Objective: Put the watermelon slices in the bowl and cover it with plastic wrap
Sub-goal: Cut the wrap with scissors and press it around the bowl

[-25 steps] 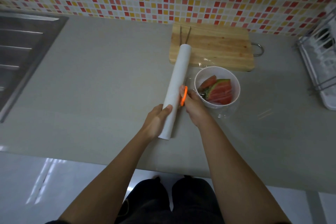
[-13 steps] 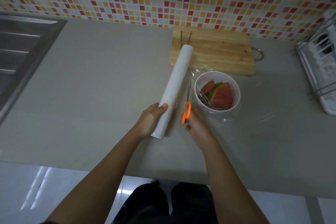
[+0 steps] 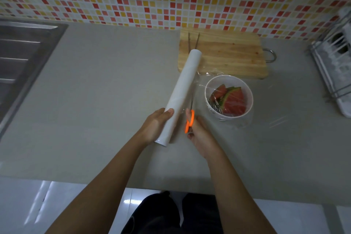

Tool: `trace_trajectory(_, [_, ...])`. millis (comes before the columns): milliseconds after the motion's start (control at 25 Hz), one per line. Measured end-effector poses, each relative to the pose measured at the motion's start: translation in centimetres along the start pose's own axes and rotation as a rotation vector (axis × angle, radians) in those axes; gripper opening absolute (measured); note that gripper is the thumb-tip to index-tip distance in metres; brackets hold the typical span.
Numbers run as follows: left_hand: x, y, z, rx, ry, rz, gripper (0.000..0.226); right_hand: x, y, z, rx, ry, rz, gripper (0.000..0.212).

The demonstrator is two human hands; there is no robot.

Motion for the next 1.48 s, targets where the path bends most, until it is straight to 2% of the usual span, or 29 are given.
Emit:
trace_trajectory(200, [-0.3,-0.1,0.5,0.038,0.009,-0.003,0.038,2.5,3.7,-0.3,-0.063,-0.093,0.078,0.049])
trace_trajectory(360, [-0.7,0.0,1.1,-0.008,0.011,0.014,0.035,3.6,4.5,-0.9,-0.019,-0.104,0.090,0.043])
trace_trajectory(480, [-0.9,0.2,1.8,-0.034,0.041,0.020,0.041,4.3,5.4,-1.4,-0.009,-0.114,0.063,0.048])
trace_trajectory(600, [-1.1,0.4,2.5,-0.047,0.065,0.026,0.056,5.0,6.2,-1.7,0.000,-0.149,0.113,0.045])
trace_trajectory(760, [-1.6,0.6,3.6,-0.061,0.071,0.039,0.048,5.9,7.1,-2.2,-0.011,-0.137,0.094,0.043])
trace_trajectory(1080, [-3.2,0.7,6.3,-0.022,0.068,0.054,0.059,8.3,8.5,-3.0,-0.060,-0.172,0.089,0.048])
trace_trajectory(1280, [-4.8,1.3,8.4,0.002,0.066,0.054,0.072,10.0,9.0,-3.5,-0.073,-0.216,0.181,0.048])
trace_trajectory(1400, [-5.4,1.5,8.7,-0.088,0.027,0.020,0.046,10.0,8.1,-3.9,-0.170,-0.226,0.206,0.048])
trace_trajectory(1480, [-5.0,1.3,7.9,-0.198,-0.057,-0.034,0.024,8.9,6.9,-4.2,-0.294,-0.244,0.225,0.042])
Point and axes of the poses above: each hand's wrist, its own x-axis towards the middle knuckle, its own z-axis out of the back of the hand, y = z × x, the point moved 1 cm from there along x, towards the middle knuckle, and after that the axes turned 4 degrees about -z, right-handed, at the moved point
